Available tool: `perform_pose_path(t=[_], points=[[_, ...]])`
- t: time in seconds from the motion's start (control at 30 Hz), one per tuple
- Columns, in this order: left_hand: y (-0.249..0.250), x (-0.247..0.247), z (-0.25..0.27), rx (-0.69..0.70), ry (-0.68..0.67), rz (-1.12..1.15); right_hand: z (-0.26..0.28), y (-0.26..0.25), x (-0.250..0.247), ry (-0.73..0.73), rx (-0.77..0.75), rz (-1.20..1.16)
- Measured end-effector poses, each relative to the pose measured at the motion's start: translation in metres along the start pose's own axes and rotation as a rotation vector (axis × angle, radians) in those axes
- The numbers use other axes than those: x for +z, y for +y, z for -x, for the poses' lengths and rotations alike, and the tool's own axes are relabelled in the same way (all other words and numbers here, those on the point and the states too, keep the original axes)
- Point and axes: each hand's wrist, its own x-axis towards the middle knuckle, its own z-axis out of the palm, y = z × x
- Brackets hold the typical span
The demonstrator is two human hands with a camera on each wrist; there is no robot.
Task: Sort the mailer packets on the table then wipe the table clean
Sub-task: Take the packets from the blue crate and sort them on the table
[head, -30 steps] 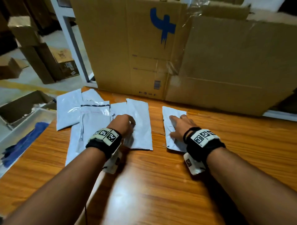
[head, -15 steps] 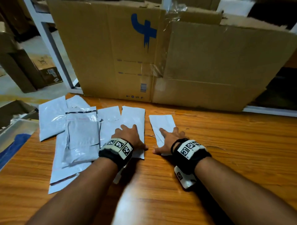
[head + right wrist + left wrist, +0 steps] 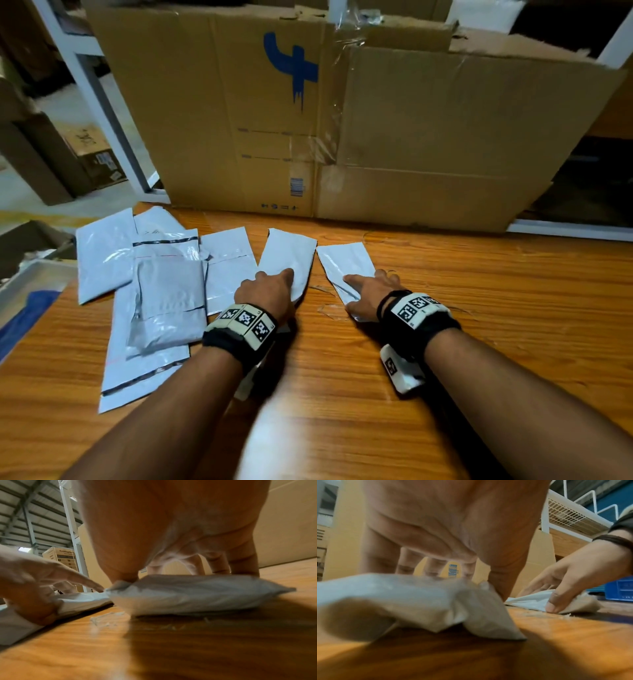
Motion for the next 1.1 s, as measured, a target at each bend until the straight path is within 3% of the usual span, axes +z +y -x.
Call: perform_pose_path(t=[0.23, 0.4, 0.57, 0.8, 1.1], points=[[0.011, -0.010, -0.004, 0.081, 0.066, 0.110, 0.005, 0.018, -0.005, 0.018, 0.006, -0.037], [0.031, -0.007, -0.003, 0.105, 0.079, 0.120, 0.019, 0.041, -0.002, -0.084, 0.018, 0.051], [0.051, -0.003, 0.000, 0.174, 0.111, 0.111, 0.025, 0.060, -0.005, -0.085, 0.042, 0.031], [0.105, -0.020, 0.011, 0.273, 0.159, 0.204, 0.051, 0.131, -0.036, 0.184, 0.157, -0.230], [0.261, -0.045, 0.073, 0.491, 0.239, 0.249, 0.132, 0.280, -0.072, 0.456, 0.219, -0.453]])
